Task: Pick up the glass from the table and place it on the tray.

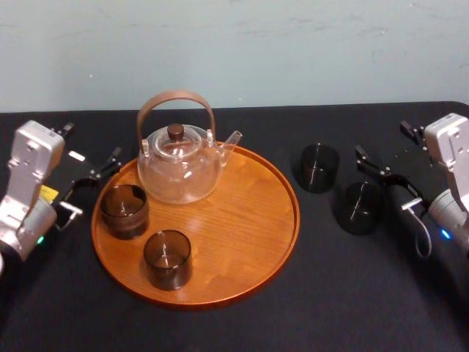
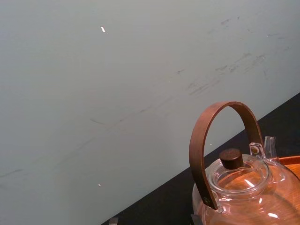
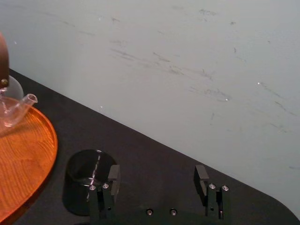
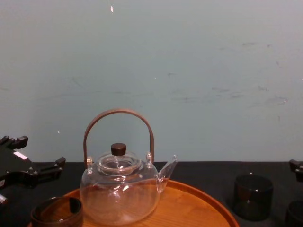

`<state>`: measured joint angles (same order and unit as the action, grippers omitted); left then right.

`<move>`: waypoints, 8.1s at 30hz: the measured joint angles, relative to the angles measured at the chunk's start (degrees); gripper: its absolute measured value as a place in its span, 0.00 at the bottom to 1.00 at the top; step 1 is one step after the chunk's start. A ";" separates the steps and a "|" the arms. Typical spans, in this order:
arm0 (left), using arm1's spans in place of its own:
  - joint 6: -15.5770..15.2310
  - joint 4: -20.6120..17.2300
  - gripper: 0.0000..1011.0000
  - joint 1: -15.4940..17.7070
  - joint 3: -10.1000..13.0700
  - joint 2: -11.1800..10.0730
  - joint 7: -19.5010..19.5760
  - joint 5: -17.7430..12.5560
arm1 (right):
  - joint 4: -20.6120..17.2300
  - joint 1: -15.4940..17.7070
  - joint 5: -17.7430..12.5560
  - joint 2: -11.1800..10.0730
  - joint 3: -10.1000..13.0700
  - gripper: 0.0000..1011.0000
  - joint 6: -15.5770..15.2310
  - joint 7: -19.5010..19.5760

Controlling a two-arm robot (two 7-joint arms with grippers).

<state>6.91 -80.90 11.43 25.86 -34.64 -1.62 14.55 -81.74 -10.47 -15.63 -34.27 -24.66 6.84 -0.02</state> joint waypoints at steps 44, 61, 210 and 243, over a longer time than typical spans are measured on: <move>0.00 0.00 0.99 0.00 0.00 0.00 0.00 0.00 | -11.12 10.83 -5.12 -1.21 5.43 0.99 -12.09 -10.12; 0.00 0.00 0.99 0.00 0.00 0.00 0.00 0.00 | -11.77 12.96 -4.04 -0.31 8.75 0.99 -12.39 -10.91; 0.00 0.00 0.99 0.00 0.00 0.00 0.00 0.00 | -7.49 1.91 -2.76 9.50 -1.54 0.89 -19.84 -25.22; 0.00 0.00 0.99 0.00 0.00 0.00 0.00 0.00 | -3.28 -0.77 -1.79 12.28 -6.29 0.90 -19.74 -26.36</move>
<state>6.91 -80.90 11.43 25.86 -34.65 -1.62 14.55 -85.02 -11.25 -17.42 -21.99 -30.96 -12.90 -26.38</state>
